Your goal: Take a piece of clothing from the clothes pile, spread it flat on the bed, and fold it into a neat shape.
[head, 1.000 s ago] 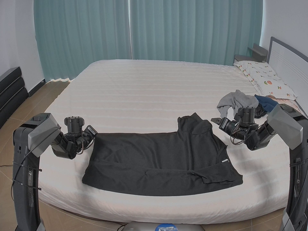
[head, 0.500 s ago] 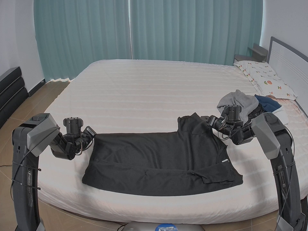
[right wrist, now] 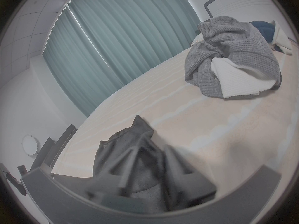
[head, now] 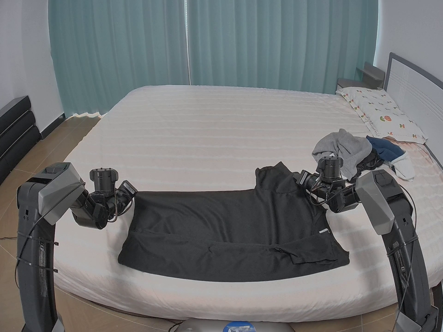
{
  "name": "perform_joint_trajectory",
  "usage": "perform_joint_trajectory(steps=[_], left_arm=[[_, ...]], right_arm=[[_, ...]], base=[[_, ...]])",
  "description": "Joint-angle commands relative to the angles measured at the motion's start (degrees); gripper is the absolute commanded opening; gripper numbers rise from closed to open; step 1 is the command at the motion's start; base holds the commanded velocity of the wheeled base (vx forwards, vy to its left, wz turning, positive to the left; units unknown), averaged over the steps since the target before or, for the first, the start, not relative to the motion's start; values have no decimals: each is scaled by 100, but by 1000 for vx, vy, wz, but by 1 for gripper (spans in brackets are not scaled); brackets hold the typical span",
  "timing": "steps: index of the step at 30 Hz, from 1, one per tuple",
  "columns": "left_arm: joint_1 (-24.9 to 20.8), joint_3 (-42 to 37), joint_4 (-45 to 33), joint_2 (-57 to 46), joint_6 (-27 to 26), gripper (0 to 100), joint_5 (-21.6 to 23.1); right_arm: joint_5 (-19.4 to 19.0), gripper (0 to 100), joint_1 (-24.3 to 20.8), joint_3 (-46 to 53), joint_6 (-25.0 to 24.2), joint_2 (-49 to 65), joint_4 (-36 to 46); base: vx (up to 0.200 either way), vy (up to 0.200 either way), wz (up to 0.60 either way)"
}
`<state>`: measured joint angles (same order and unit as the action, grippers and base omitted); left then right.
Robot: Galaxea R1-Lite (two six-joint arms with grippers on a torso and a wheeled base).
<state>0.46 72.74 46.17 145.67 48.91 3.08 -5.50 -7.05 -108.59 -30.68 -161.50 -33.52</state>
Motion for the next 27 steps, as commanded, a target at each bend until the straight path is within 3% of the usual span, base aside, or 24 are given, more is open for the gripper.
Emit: perform_joint_trajectory(steps=[1,7,17,26,27], left_arm=[[15,12,-2,15,-4,0,8],[24,38,-2,6,-4,0,8],[68,47,-2,-12,-13,0,113],[59,223,-55,15,-13,0,360],[59,223,-46,15,-22,100,360]], right_arm=[[40,0,37,49,-34,110,-23],[58,0,89,462,-333,523,-110],[-101,0,256,1262,-289,875,-365],[-101,0,239,1262,-271,769,-427],[-101,0,230,1262,-280,769,-427]], base=[[0,0,0],[0,0,0],[0,0,0],[0,0,0],[0,0,0]])
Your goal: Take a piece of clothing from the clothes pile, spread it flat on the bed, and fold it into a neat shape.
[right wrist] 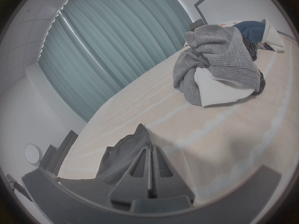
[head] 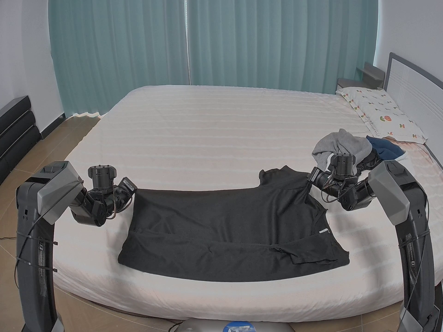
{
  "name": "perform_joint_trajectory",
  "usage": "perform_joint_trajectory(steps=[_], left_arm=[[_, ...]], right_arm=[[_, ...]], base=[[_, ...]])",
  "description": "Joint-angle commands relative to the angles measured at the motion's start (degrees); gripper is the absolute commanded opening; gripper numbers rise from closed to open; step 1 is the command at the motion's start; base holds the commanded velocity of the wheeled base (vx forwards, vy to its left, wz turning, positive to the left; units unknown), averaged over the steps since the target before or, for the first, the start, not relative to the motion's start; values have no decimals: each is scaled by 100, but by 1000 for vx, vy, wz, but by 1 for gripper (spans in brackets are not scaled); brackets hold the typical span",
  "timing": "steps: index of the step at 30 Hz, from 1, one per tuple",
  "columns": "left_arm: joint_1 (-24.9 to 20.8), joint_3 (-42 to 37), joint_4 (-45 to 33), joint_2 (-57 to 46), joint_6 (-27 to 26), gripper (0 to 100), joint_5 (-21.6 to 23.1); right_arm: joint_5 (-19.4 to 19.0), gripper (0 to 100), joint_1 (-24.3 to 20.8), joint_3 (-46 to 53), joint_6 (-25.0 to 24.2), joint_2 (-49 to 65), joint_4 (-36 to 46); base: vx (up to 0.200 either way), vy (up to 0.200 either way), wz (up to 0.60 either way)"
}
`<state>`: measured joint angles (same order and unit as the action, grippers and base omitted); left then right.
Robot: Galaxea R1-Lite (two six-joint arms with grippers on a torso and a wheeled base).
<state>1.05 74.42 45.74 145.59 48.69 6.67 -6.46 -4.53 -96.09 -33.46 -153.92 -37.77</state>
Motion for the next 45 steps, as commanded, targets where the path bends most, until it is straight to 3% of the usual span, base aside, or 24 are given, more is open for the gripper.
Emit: perform_joint_trajectory(steps=[1,12,23,24,34,40,45], left_arm=[[-8,55,5,22,-9,100,1],[-43,600,-30,373,-35,100,28],[-166,661,-241,435,-114,100,282],[-166,661,-250,444,-158,0,282],[-210,626,-241,505,-343,0,195],[-210,670,-39,470,-290,0,-403],[-210,600,322,417,-17,0,-597]], right_arm=[[-4,0,-30,2,-2,11,-3],[31,0,-39,-33,-2,-59,-3],[40,0,-47,-95,-20,-77,-11],[40,0,-47,-95,-20,-77,-11],[57,0,5,-95,-46,-77,-20],[57,0,14,-77,-64,-42,-143],[75,0,-39,-7,-134,-24,-442]], base=[[0,0,0],[0,0,0],[0,0,0],[0,0,0],[0,0,0],[0,0,0],[0,0,0]])
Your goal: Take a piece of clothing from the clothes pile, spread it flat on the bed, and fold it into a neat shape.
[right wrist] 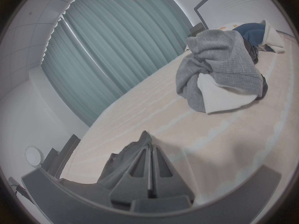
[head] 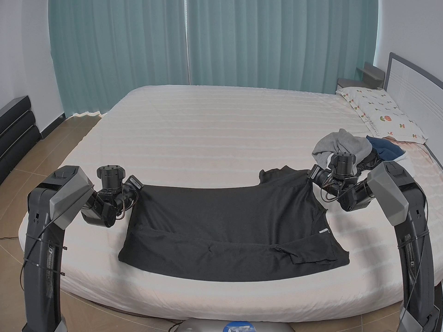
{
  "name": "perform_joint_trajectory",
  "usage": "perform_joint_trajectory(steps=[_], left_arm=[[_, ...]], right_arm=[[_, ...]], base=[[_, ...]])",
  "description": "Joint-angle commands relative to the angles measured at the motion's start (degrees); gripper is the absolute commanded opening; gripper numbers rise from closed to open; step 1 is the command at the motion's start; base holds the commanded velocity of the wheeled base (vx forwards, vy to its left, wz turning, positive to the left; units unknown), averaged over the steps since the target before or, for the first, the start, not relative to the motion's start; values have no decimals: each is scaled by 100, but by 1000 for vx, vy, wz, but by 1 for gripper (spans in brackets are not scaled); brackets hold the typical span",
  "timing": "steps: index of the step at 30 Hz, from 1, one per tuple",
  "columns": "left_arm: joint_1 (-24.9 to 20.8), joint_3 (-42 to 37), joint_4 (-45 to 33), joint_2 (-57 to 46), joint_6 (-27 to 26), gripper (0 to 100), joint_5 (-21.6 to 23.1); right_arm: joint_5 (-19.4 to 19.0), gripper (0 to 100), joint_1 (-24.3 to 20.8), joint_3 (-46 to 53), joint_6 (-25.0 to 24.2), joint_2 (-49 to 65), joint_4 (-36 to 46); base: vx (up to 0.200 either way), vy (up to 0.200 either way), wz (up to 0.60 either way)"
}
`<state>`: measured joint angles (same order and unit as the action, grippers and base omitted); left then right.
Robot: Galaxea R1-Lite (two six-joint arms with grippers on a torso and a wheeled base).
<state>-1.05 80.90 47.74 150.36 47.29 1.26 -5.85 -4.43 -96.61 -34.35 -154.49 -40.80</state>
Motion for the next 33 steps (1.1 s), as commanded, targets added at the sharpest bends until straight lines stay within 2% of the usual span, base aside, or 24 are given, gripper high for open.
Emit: perform_joint_trajectory(steps=[1,10,22,24,27,33], left_arm=[[-1,-56,148,-94,158,0,-64],[52,-303,210,-376,369,0,-55],[122,-452,210,-525,448,0,-38],[122,-557,218,-543,413,0,-29],[122,-663,218,-613,404,0,15],[114,-997,218,-929,360,0,68]], right_arm=[[23,0,-50,46,-63,33,-209],[146,0,-58,222,-89,183,-894],[67,0,-23,714,-80,332,-1000],[-21,0,-6,1030,-89,543,-1000],[-417,0,29,1461,-142,833,-1035],[-522,0,109,1707,-177,1132,-1026]], base=[[0,0,0],[0,0,0],[0,0,0],[0,0,0],[0,0,0],[0,0,0]])
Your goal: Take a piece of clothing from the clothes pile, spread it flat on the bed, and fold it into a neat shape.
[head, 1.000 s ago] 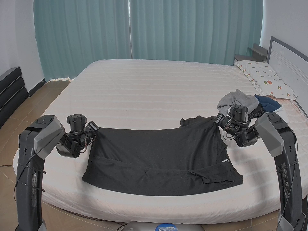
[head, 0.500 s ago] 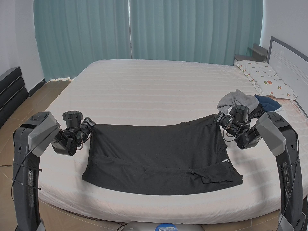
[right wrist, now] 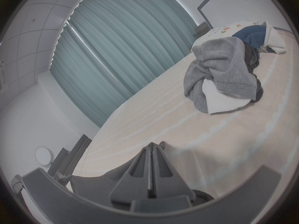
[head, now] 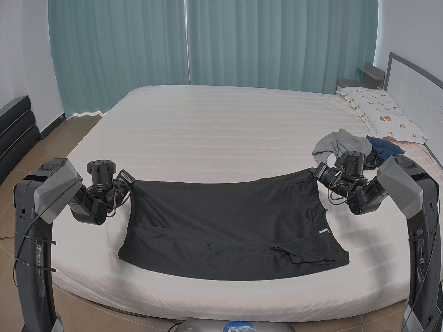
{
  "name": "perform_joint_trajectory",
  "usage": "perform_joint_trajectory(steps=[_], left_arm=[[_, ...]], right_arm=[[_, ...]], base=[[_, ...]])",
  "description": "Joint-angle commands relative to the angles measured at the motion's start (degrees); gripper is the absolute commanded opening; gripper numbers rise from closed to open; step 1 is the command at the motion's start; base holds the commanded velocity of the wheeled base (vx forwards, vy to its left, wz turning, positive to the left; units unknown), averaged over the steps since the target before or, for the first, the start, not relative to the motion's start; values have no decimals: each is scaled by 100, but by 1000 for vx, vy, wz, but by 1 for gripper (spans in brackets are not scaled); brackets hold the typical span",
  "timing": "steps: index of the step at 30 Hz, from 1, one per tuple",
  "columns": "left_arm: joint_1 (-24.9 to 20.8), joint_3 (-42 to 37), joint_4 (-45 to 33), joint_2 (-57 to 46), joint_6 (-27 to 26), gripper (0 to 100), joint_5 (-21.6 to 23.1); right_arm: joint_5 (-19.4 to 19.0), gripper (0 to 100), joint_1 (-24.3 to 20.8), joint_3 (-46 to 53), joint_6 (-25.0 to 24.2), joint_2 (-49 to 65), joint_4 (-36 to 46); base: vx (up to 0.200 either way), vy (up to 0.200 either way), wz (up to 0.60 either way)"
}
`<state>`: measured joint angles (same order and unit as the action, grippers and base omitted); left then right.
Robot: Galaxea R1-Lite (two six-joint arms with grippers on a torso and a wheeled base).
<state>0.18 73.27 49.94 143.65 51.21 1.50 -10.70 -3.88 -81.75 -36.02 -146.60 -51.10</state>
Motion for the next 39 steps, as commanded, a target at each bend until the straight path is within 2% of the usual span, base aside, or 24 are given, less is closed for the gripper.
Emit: perform_joint_trajectory(steps=[1,5,9,11,22,25,31,36,37,39], left_arm=[[-18,-278,-11,-285,-50,0,79],[-18,-278,-20,-356,-191,0,166],[-36,-216,6,-312,-191,0,175],[-45,-181,6,-303,-191,0,175],[-62,-225,-11,-206,-235,0,166],[-27,-401,-2,-268,-393,0,166],[-18,-1095,244,-593,-788,0,166],[-53,-1517,464,-637,-1228,0,149],[-53,-1789,551,-663,-1483,0,149],[-62,-2027,736,-698,-1562,0,149]], right_arm=[[-63,0,62,326,-10,405,4],[-169,0,133,405,-63,519,-14],[-107,0,150,335,-696,440,-321],[-107,0,159,362,-775,396,-392],[-213,0,186,713,-581,290,-339],[-274,0,186,863,-476,431,-330],[-644,0,186,1592,-326,941,-339],[-679,0,203,2014,-195,1143,-339],[-705,0,247,2251,-72,1213,-357],[-784,0,273,2541,87,1319,-374]], base=[[0,0,0],[0,0,0],[0,0,0],[0,0,0],[0,0,0],[0,0,0],[0,0,0],[0,0,0],[0,0,0],[0,0,0]])
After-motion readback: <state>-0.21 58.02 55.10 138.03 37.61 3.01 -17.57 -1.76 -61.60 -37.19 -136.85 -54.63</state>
